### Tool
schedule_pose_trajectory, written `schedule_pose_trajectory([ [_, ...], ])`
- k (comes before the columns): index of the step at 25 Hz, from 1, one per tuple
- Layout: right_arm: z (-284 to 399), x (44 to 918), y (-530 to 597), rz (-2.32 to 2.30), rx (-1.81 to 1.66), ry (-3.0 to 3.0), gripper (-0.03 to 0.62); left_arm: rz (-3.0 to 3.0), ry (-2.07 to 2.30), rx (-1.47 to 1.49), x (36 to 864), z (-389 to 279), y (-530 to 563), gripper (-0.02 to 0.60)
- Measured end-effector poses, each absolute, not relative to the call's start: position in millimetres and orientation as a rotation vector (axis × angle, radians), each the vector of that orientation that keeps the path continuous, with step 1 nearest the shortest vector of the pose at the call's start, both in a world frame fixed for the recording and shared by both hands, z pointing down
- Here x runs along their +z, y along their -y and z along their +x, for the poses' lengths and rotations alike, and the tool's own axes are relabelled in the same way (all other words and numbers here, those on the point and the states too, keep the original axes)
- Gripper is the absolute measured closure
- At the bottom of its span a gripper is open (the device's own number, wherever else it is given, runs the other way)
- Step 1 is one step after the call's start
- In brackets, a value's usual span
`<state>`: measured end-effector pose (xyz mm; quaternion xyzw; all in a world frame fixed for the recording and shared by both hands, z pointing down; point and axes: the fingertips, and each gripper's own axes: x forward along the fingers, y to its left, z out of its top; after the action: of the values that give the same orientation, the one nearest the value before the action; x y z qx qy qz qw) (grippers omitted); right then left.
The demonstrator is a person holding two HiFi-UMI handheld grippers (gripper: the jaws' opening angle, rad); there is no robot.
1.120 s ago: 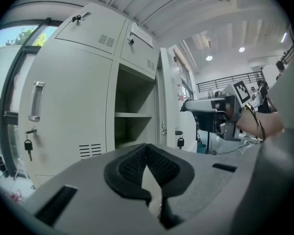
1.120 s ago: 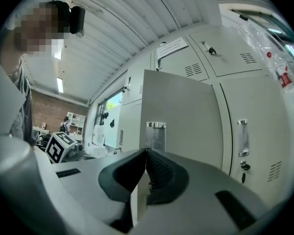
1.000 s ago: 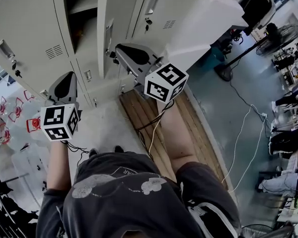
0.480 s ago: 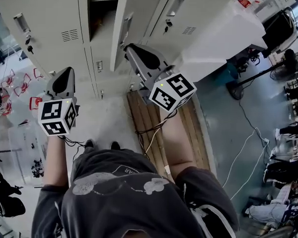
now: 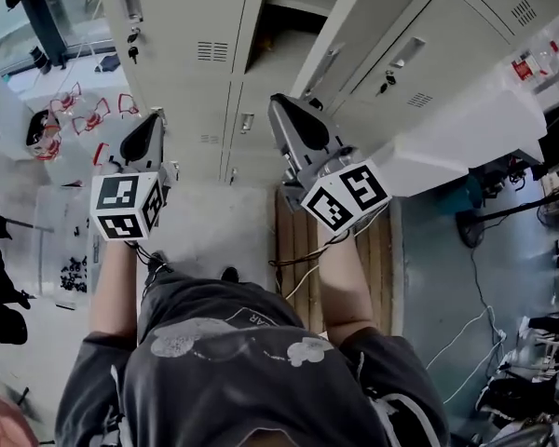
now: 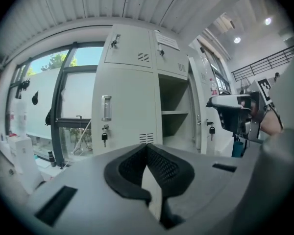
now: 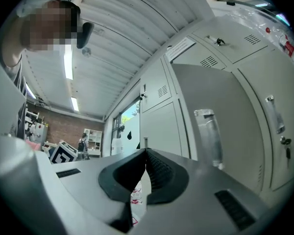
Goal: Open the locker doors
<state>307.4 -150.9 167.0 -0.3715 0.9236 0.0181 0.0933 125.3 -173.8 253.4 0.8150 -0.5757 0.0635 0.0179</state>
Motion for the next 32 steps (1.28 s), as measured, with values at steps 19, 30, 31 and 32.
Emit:
schedule_pose_trajectory([
  [19,106.1,173.1,243.0,-1.209,0.037,-2.726,0.566,2.503,1.784,0.146,255.1,-65.6,241.2,0.572],
  [30,67.0,177.3,291.2,-1.408,-0.008,-2.615,0.451,2.558,1.687,0.132,264.5,-119.5,286.8,0.572],
  [31,62.2,177.8,294.6,-1.408,-0.019,-2.618,0.416,2.562,1.678,0.131,265.0,-122.0,289.7,0.572],
  [32,57.1,178.5,297.9,-1.408,-0.03,-2.624,0.403,2.567,1.668,0.131,265.7,-124.1,292.4,0.572],
])
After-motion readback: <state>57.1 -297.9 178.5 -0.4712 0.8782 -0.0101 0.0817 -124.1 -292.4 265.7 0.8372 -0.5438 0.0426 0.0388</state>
